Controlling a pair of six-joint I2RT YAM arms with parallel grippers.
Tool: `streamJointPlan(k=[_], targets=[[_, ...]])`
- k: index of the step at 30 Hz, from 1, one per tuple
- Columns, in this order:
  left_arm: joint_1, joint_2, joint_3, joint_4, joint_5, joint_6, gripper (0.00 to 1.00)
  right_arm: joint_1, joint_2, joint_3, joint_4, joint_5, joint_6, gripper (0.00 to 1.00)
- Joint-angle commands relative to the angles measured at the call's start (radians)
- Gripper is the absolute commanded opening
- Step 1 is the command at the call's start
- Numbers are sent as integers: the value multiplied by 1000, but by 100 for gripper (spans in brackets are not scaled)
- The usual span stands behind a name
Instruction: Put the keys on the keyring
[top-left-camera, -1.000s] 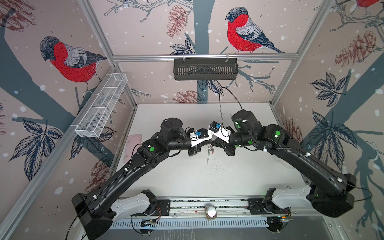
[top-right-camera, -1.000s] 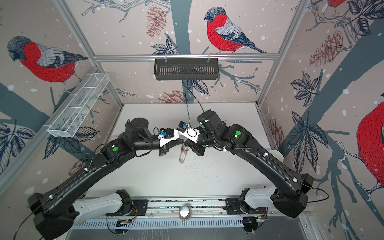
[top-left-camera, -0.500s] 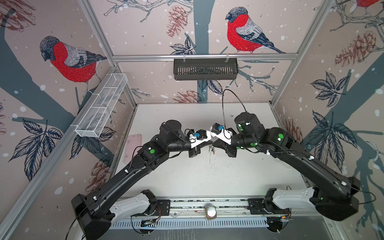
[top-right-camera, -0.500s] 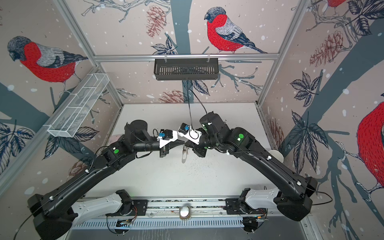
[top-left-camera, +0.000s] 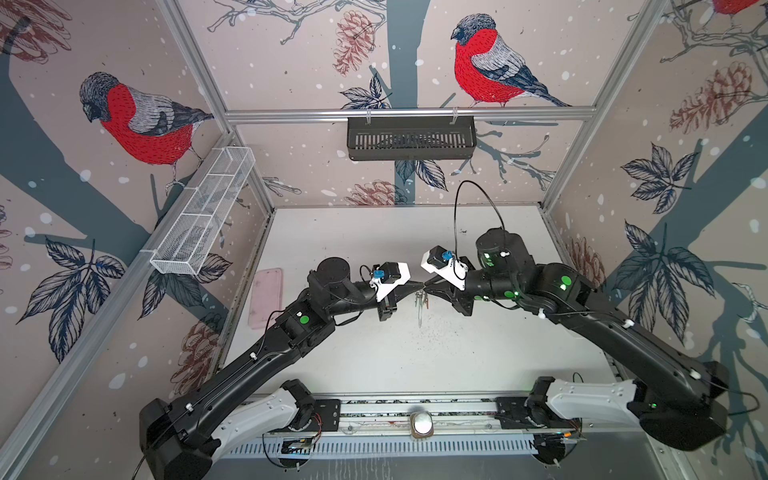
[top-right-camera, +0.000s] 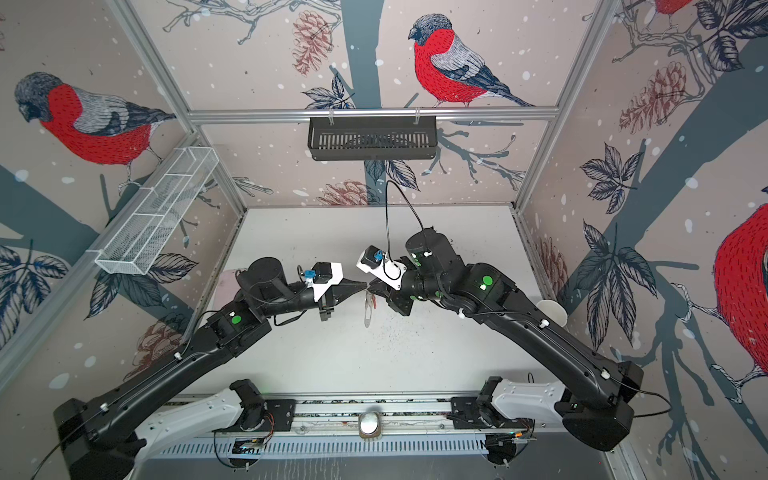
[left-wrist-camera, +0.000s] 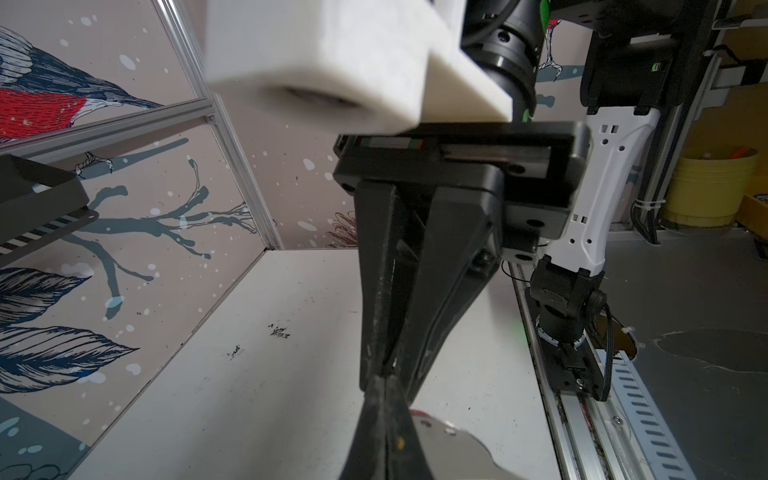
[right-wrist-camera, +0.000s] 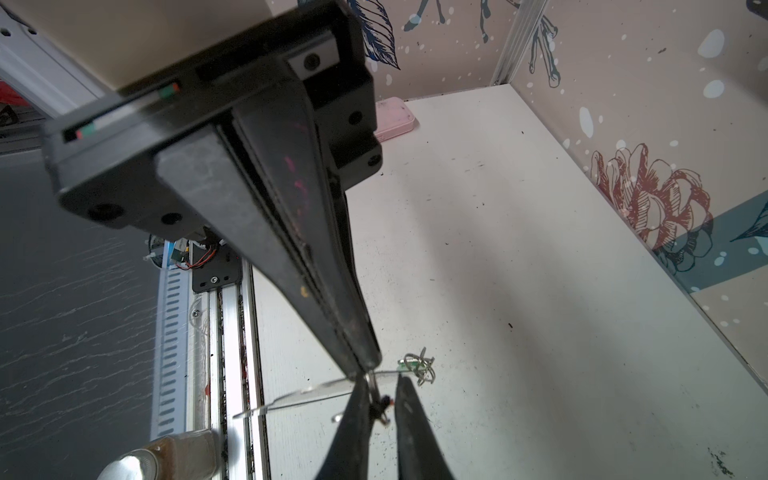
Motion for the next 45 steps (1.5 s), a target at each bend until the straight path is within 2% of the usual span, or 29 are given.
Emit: streamJointPlan(k=[1,10,18,36,45], targets=[[1,-8,-13,111,4,-48,0,2,-16,-24,81,-11,27,18],[2,-28,-53,183,-14,-81,0,3,-92,-147,172,2,69,21],[1,-25,-62,209,5,-104,0,2,-135,-192,224,3,83,16],[1,-36,-108,289,72,-159,0,3,-106,-231,295,-47,85,13],[1,-42,-128,321,78,-176,0,3,-95,-245,351,-78,86,16]])
